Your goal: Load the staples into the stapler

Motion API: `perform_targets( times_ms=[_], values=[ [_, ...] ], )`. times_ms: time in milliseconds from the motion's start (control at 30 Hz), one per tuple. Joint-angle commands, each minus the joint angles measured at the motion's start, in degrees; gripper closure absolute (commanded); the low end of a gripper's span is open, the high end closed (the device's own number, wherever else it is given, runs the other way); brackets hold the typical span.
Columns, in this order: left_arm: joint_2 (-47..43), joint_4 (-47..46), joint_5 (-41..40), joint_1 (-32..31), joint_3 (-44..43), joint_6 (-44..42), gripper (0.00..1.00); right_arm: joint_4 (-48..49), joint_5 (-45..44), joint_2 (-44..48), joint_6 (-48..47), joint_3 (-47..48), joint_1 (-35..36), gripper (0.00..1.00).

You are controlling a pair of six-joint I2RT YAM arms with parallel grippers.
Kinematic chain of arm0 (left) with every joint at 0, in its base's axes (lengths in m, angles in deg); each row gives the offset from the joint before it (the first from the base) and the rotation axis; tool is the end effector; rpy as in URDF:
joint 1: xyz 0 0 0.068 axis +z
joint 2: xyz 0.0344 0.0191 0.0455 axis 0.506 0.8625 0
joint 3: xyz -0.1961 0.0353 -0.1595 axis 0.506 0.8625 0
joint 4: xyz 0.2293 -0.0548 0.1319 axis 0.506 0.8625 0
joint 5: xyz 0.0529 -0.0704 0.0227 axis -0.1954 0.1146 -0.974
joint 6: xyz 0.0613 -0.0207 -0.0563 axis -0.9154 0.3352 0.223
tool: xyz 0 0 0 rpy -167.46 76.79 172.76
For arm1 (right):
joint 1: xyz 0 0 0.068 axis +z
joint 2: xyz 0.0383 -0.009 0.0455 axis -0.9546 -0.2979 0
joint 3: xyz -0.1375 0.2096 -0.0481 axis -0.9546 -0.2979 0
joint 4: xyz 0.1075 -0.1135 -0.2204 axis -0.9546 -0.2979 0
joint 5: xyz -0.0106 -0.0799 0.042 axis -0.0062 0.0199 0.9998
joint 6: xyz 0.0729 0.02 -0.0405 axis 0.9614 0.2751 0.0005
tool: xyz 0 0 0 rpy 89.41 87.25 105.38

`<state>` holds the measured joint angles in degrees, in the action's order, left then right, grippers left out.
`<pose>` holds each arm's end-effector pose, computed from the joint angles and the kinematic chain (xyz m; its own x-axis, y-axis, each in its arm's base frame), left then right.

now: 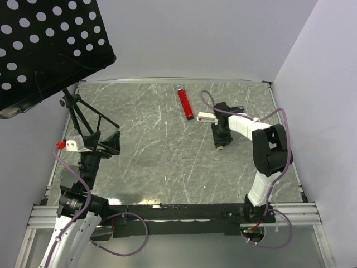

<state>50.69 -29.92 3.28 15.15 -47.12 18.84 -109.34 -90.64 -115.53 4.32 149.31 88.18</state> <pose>0.1533 -0.0327 0.3090 0.1404 -0.4582 -0.8777 0.2280 0.8776 -0.4217 0.3475 0.0937 0.1026 -0.9554 -0.1161 -0.2715 -0.1222 0.9925 0.0054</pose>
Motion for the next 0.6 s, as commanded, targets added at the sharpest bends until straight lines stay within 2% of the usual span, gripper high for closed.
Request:
perform_targets(
  times_ms=[0, 133, 333, 567],
  values=[
    [1.1, -2.8, 1.6, -0.2, -0.2, -0.7, 0.03, -2.0, 1.4, 5.0, -0.4, 0.6, 7.7, 0.60],
    [1.9, -3.0, 2.7, -0.2, 0.0, -0.5, 0.03, -1.6, 3.1, 5.4, -1.4, 1.3, 16.4, 0.58],
    [3.1, -2.0, 3.9, -0.2, -0.6, 0.1, 0.03, 0.5, 6.2, 4.3, -7.7, 2.1, 30.0, 0.55],
    [5.9, 4.2, 4.5, -0.3, -3.1, 2.1, 0.03, 1.9, 7.8, 1.9, -18.5, 3.7, 38.5, 0.53]
  ],
)
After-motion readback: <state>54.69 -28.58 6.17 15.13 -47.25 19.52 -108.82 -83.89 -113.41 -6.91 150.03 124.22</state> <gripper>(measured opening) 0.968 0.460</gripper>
